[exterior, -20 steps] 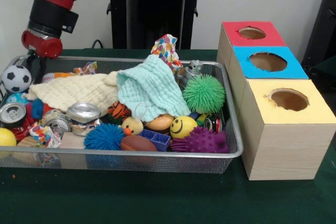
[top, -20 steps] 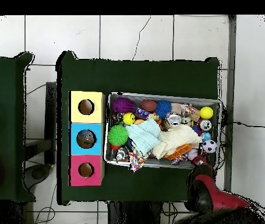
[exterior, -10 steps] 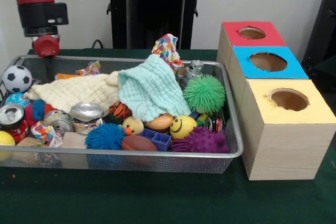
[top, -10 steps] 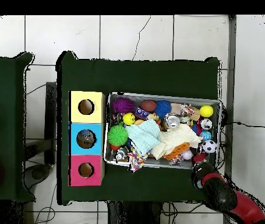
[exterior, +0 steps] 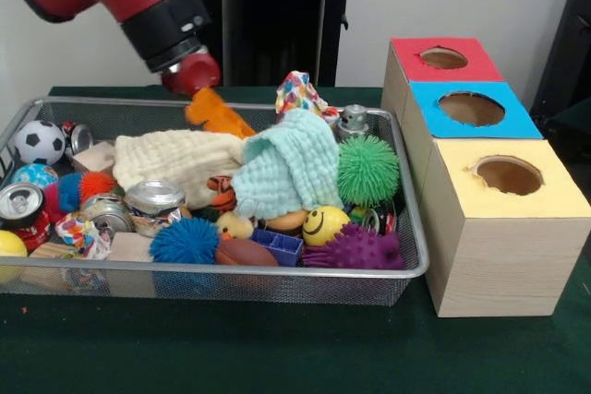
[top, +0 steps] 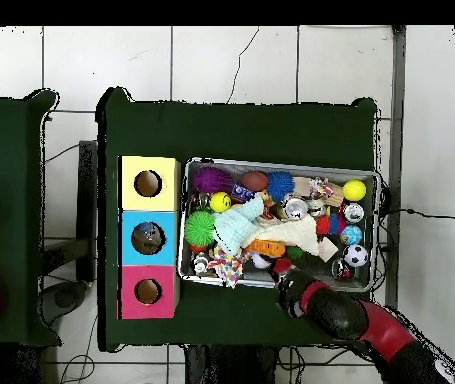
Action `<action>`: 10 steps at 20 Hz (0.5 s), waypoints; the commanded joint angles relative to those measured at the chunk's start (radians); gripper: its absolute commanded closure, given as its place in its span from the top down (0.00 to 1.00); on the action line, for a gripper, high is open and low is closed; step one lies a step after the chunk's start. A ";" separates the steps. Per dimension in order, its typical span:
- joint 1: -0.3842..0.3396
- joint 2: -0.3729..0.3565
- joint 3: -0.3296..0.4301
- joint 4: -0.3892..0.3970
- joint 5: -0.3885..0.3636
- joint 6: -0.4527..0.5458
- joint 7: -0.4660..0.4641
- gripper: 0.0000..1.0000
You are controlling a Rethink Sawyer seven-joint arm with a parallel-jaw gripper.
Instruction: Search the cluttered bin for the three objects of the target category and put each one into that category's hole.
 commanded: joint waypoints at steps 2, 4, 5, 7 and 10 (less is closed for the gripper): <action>0.116 -0.053 0.189 0.084 0.043 0.057 -0.047 1.00; 0.149 -0.115 0.172 0.081 0.018 0.028 -0.037 1.00; 0.170 -0.145 0.153 0.074 -0.007 0.007 -0.037 1.00; 0.245 -0.218 0.058 0.024 -0.116 -0.065 -0.044 1.00; 0.385 -0.275 -0.135 -0.085 -0.295 -0.194 -0.025 1.00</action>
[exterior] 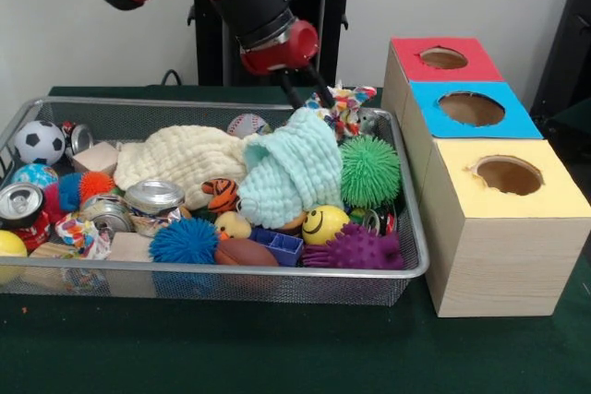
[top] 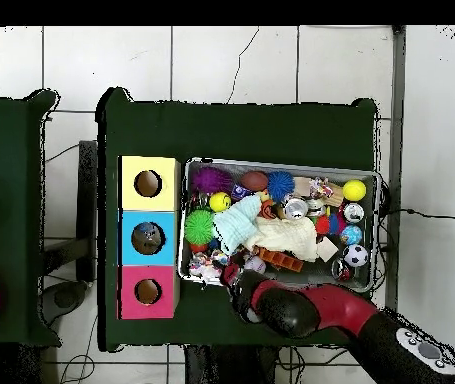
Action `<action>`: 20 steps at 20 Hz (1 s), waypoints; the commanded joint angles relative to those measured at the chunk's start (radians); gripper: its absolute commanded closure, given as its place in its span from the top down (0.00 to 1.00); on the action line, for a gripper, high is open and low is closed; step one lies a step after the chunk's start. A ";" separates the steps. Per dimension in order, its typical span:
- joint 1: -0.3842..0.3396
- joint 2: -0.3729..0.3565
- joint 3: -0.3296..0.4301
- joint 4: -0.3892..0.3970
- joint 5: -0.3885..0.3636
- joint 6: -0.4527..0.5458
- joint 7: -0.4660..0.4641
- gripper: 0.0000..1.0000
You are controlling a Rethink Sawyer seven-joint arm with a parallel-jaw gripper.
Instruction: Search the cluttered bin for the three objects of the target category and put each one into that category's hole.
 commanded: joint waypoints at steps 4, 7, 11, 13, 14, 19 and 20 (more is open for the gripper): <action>0.348 -0.123 -0.426 -0.311 -0.325 -0.333 0.014 1.00; 0.547 -0.072 -0.700 -0.404 -0.245 -0.496 0.000 1.00; 0.753 0.070 -1.043 -0.472 0.078 -0.749 -0.160 1.00; 0.813 0.158 -1.157 -0.461 0.281 -0.879 -0.229 1.00; 0.833 0.191 -1.196 -0.445 0.372 -0.949 -0.265 1.00; 0.880 0.258 -1.290 -0.408 0.566 -1.161 -0.337 1.00; 0.900 0.271 -1.318 -0.396 0.614 -1.199 -0.344 1.00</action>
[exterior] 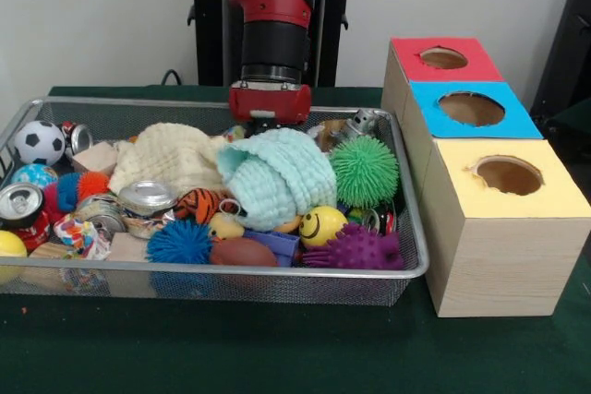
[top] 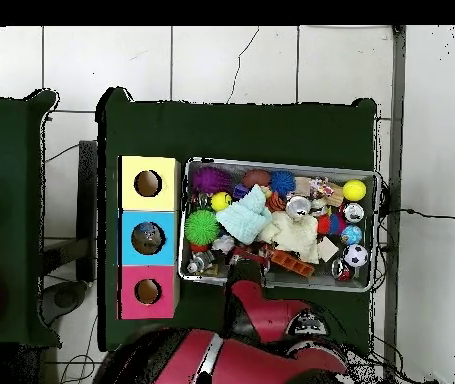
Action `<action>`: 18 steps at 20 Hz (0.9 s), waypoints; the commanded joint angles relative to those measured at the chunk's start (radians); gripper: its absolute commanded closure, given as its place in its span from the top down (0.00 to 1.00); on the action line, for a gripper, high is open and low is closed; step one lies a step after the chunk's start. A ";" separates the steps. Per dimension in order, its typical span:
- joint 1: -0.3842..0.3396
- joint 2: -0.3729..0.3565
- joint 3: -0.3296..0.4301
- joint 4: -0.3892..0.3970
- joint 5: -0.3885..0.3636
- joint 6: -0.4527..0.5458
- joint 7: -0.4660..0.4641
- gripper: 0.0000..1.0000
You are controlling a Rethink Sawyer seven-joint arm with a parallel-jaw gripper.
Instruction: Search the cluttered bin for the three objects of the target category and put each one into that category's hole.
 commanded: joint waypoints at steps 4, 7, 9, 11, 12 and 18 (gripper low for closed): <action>0.070 0.183 -0.436 -0.163 0.434 -0.347 -0.344 1.00; 0.078 0.194 -0.471 -0.184 0.439 -0.330 -0.312 1.00; 0.069 0.203 -0.485 -0.213 0.422 -0.321 -0.281 1.00; 0.053 0.212 -0.498 -0.242 0.403 -0.301 -0.245 1.00; 0.048 0.219 -0.506 -0.253 0.399 -0.305 -0.233 1.00; 0.016 0.178 -0.439 -0.322 0.190 -0.081 -0.064 1.00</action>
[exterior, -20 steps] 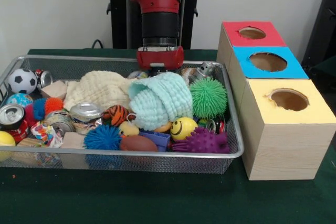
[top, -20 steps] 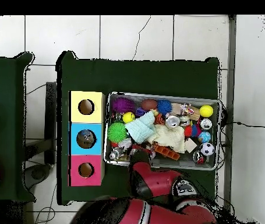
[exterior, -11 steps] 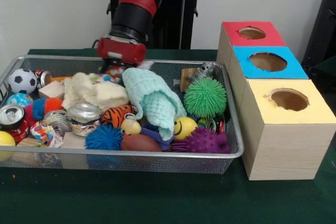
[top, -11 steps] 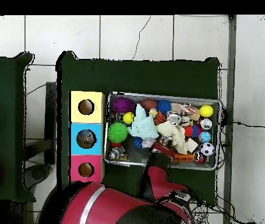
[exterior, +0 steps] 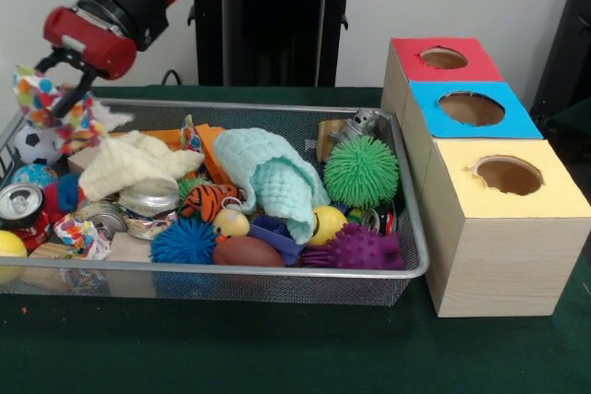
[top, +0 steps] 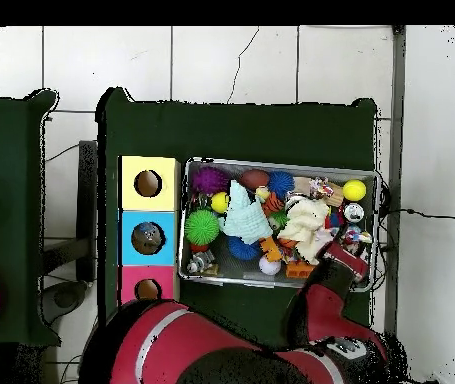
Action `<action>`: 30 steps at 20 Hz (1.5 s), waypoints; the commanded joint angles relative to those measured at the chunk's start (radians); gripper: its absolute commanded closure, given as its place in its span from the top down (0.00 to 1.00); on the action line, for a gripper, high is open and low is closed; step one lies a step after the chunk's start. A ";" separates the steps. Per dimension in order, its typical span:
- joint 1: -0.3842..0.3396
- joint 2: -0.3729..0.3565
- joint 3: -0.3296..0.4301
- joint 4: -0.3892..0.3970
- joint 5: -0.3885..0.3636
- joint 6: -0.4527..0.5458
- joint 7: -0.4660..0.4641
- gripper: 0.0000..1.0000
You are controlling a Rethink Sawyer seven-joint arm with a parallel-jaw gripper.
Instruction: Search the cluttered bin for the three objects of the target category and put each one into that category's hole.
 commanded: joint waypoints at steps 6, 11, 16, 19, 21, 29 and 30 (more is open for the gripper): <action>-0.131 -0.175 0.335 -0.219 -0.498 0.553 0.133 1.00; -0.383 -0.304 0.764 -0.116 -0.663 0.863 0.109 1.00; -0.644 -0.320 1.123 0.042 -0.519 1.130 0.001 1.00; -0.643 -0.328 1.147 0.061 -0.454 1.158 -0.010 1.00; -0.639 -0.334 1.155 0.061 -0.449 1.147 -0.016 1.00; -0.456 -0.428 0.947 -0.009 -0.540 1.041 -0.016 1.00; -0.450 -0.437 0.930 -0.006 -0.513 1.094 -0.008 1.00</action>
